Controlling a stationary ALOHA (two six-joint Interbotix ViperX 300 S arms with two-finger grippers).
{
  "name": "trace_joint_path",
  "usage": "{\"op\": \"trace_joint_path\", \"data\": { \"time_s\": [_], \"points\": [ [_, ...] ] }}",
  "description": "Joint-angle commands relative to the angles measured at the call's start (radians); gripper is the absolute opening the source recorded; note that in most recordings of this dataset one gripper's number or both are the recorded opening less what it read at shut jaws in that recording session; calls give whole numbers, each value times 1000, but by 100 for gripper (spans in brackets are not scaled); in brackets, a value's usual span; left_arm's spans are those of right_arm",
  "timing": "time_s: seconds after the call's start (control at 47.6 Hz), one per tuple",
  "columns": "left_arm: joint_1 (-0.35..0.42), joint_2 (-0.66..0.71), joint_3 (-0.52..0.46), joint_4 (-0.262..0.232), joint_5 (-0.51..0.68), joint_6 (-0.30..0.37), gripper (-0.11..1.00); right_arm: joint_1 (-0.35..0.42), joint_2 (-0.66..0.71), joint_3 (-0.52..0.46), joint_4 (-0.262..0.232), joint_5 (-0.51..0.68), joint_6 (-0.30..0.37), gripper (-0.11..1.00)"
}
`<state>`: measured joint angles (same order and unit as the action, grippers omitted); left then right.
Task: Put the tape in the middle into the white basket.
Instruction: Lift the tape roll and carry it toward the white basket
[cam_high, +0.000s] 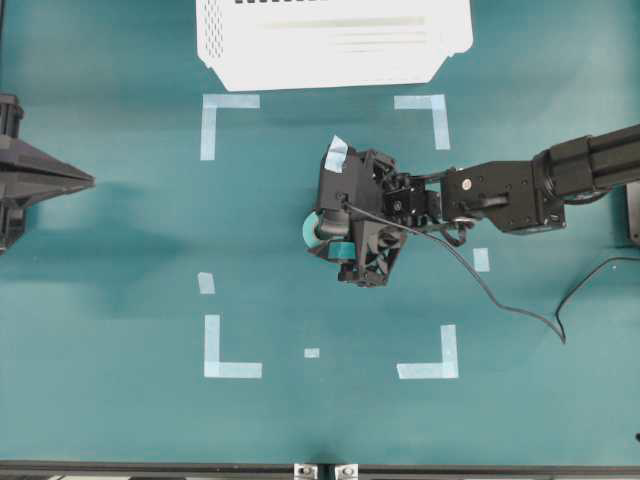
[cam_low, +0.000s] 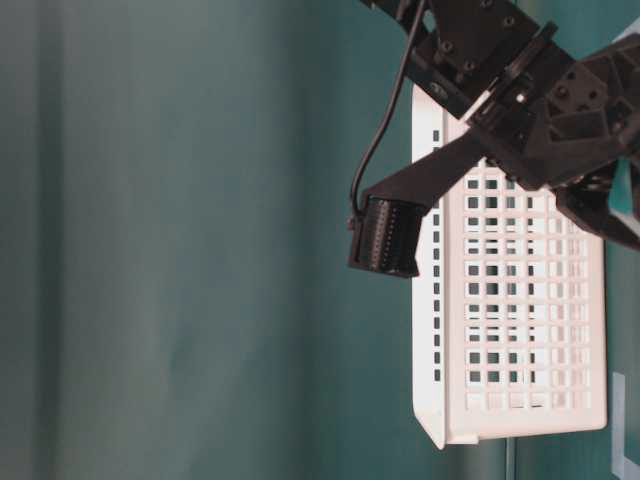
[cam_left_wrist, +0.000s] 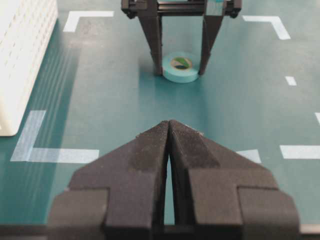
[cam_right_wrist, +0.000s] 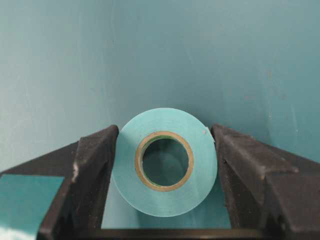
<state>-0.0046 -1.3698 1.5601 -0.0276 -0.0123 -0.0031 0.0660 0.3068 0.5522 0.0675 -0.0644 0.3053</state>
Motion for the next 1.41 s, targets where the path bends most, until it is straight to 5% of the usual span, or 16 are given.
{"op": "trace_joint_path", "data": {
  "time_s": [0.0,0.546,1.387],
  "points": [
    [-2,9,-12,-2,-3,-2,-11,5,-12,-5,-2,12,2,66],
    [0,9,-12,-2,-5,-2,-11,9,-74,-5,-2,21,2,66],
    [0,9,-11,-2,-3,-2,-11,-12,-383,-5,-101,198,2,66]
  ]
}}
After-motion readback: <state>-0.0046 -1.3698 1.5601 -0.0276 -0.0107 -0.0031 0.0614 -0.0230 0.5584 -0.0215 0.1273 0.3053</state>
